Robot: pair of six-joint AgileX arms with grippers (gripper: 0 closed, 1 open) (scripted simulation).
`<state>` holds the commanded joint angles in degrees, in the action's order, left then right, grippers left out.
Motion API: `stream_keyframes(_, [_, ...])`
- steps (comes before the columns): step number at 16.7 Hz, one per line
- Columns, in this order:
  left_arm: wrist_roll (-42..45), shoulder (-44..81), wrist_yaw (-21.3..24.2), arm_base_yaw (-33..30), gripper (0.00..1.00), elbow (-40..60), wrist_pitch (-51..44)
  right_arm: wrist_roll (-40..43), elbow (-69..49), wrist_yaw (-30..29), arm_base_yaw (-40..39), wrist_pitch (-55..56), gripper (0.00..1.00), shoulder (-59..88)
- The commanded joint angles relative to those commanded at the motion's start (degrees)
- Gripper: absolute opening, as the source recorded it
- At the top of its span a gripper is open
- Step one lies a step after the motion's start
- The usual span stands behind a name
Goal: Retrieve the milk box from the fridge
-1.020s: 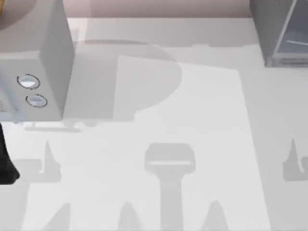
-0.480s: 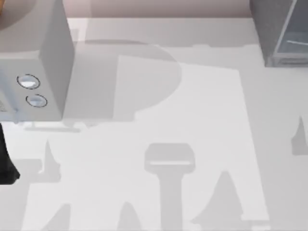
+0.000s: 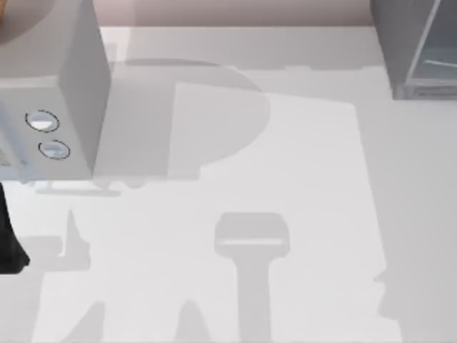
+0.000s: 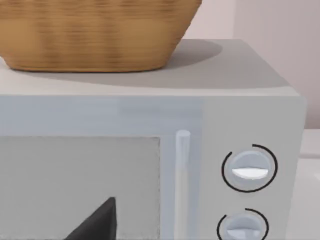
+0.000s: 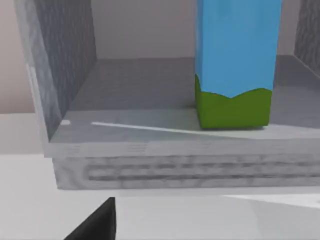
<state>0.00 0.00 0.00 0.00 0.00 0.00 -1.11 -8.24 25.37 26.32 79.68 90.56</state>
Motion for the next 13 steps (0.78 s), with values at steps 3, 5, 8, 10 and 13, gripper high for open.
stream_keyframes(3, [0.00,0.00,0.00,0.00,1.00,0.00,0.00,0.03,-1.43,2.75,2.85,8.84,1.00,8.42])
stream_keyframes(5, [0.00,0.00,0.00,0.00,1.00,0.00,0.00,0.07,-2.10,3.79,3.94,12.12,1.00,11.38])
stream_keyframes(8, [0.00,0.00,0.00,0.00,1.00,0.00,0.00,0.08,-2.32,4.08,4.25,13.04,1.00,12.19])
stream_keyframes(10, [0.00,0.00,0.00,0.00,1.00,0.00,0.00,0.08,-2.32,4.08,4.25,13.04,1.00,12.19])
stream_keyframes(13, [0.00,0.00,0.00,0.00,1.00,0.00,0.00,0.10,-2.89,3.81,3.73,12.53,1.00,12.69])
